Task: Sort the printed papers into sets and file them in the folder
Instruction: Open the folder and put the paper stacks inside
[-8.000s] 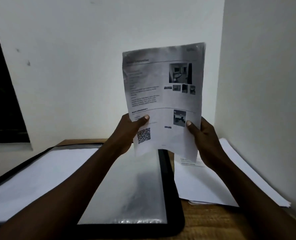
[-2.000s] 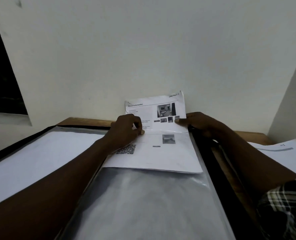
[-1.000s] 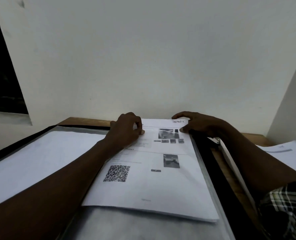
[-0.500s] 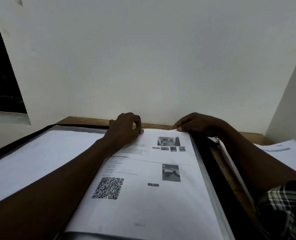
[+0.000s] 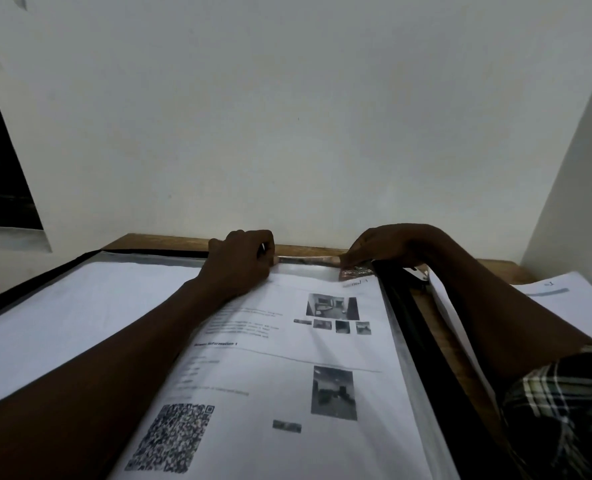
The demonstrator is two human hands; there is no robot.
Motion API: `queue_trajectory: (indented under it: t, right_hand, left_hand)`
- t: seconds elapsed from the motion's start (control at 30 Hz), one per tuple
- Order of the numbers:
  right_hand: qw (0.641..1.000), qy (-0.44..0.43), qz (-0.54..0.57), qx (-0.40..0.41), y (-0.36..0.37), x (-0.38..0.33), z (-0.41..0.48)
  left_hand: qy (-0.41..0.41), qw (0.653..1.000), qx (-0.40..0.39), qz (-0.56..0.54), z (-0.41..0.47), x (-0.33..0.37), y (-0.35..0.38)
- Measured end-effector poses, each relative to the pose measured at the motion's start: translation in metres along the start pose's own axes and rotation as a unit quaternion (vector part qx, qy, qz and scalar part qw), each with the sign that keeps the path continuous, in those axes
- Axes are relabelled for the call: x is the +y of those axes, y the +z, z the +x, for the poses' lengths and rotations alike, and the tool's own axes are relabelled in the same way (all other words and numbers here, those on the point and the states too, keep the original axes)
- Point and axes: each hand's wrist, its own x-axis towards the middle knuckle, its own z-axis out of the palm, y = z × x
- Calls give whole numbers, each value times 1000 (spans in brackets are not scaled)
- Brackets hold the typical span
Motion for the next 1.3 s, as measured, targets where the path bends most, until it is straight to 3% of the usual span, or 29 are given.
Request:
queue_trajectory:
  t: [0.23, 0.47, 0.67, 0.73, 0.83, 0.97, 1.17, 1.3]
  right_hand:
    - [998, -22, -26, -56, 0, -9, -8]
    - [986, -88, 138, 32, -5, -12, -5]
    - [950, -28, 299, 87, 10, -17, -37]
    - [930, -22, 358, 76, 15, -10, -50]
    - [937, 30, 345, 38, 32, 1, -75]
    - [933, 65, 353, -39, 58, 3, -112]
    - [929, 58, 362, -55, 76, -20, -161]
    - [930, 10, 357, -82, 77, -47, -185]
  left_hand:
    - [-2, 1000, 5, 9, -1, 1, 0]
    - [-8, 1000, 2, -7, 0, 0, 0]
    - [-1, 1000, 4, 13, 0, 0, 2]
    - [-8, 1000, -1, 6, -2, 1, 0]
    - [-29, 999, -14, -42, -5, 4, -8]
    - [-28, 997, -65, -20, -6, 17, -27]
    - [0, 991, -113, -76, -39, 41, -76]
    - [-71, 968, -175, -164, -68, 41, -110]
